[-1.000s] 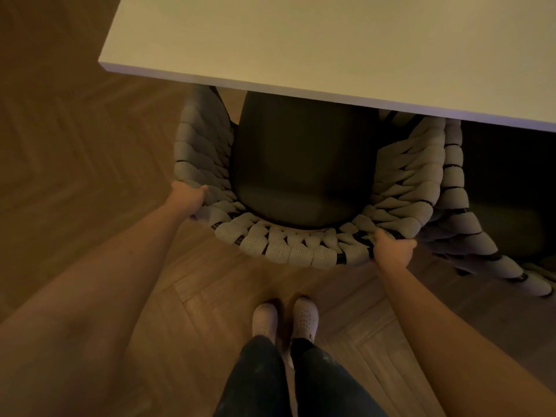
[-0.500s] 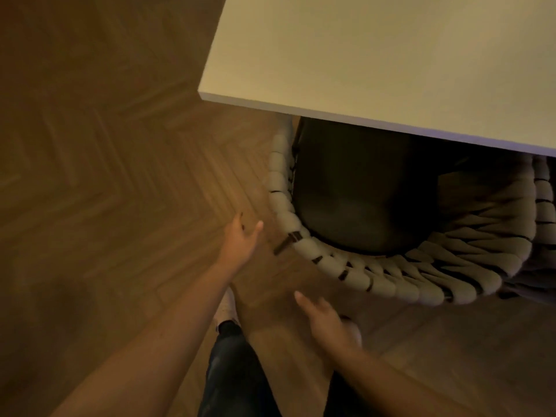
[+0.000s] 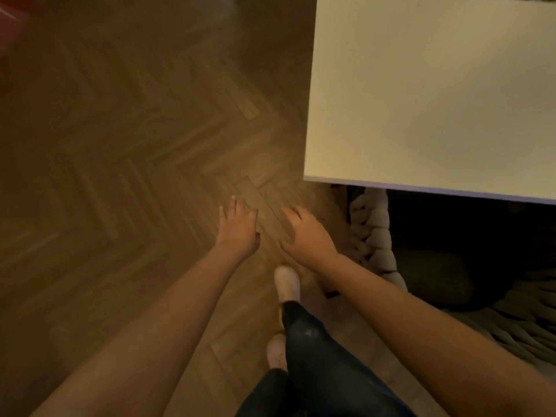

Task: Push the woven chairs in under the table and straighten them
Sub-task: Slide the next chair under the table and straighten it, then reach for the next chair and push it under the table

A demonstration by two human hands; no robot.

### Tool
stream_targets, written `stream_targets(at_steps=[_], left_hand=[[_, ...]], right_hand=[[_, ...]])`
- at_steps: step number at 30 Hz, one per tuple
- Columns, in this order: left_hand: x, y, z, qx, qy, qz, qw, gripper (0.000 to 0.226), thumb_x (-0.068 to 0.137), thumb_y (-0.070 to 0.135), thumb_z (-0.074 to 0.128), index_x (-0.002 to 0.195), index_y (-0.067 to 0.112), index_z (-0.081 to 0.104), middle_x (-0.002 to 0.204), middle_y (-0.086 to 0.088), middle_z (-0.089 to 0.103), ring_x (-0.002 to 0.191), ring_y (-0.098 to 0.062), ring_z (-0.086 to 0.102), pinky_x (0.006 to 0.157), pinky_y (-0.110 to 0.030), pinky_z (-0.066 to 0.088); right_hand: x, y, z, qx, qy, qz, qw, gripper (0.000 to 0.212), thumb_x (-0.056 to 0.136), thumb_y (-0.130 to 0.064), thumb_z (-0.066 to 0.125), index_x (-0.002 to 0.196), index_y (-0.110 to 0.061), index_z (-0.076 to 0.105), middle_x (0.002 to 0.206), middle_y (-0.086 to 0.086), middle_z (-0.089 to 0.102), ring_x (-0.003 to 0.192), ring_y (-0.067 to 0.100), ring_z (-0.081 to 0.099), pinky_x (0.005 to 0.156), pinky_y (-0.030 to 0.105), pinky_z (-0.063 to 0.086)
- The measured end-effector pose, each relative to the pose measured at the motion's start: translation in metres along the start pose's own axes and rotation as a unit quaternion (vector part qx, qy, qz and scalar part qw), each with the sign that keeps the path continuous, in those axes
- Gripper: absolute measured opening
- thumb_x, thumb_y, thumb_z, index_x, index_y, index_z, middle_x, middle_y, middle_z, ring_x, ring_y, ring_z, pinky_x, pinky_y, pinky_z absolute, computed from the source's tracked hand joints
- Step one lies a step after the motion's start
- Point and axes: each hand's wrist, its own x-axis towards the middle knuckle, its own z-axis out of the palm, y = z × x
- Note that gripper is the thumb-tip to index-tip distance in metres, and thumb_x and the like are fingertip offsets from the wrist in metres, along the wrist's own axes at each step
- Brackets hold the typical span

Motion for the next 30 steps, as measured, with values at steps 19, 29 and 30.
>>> stream_targets(at_steps=[19, 29, 30], left_hand=[[0.362, -0.110, -0.255, 0.109, 0.031, 0.127, 0.985, 0.053, 0.095, 0.029, 0.053, 0.144, 0.014, 0.040, 0.160, -0.021, 0.003, 0.149, -0.033, -0.004, 0.119, -0.055, 0.002], [0.590, -0.132, -0.389, 0.196, 0.022, 0.228, 0.954, 0.054, 0.098, 0.024, 0.047, 0.148, 0.014, 0.032, 0.160, -0.022, -0.003, 0.148, -0.034, -0.008, 0.119, -0.055, 0.001], [0.609, -0.129, -0.402, 0.205, 0.025, 0.238, 0.949, 0.054, 0.097, 0.023, 0.047, 0.148, 0.013, 0.031, 0.160, -0.022, -0.004, 0.148, -0.035, -0.009, 0.119, -0.055, 0.001]], right_hand=[[0.390, -0.062, -0.170, -0.017, 0.126, 0.096, 0.987, 0.076, 0.087, -0.028, 0.061, 0.152, -0.014, 0.024, 0.160, 0.019, 0.011, 0.148, 0.031, 0.006, 0.121, 0.043, 0.008], [0.582, -0.046, -0.275, 0.058, 0.219, 0.253, 0.940, 0.072, 0.089, -0.033, 0.064, 0.150, -0.016, 0.029, 0.159, 0.017, 0.015, 0.147, 0.032, 0.011, 0.120, 0.043, 0.016], [0.594, -0.044, -0.285, 0.062, 0.226, 0.265, 0.935, 0.072, 0.089, -0.034, 0.064, 0.150, -0.016, 0.029, 0.159, 0.017, 0.016, 0.147, 0.033, 0.012, 0.120, 0.043, 0.017]])
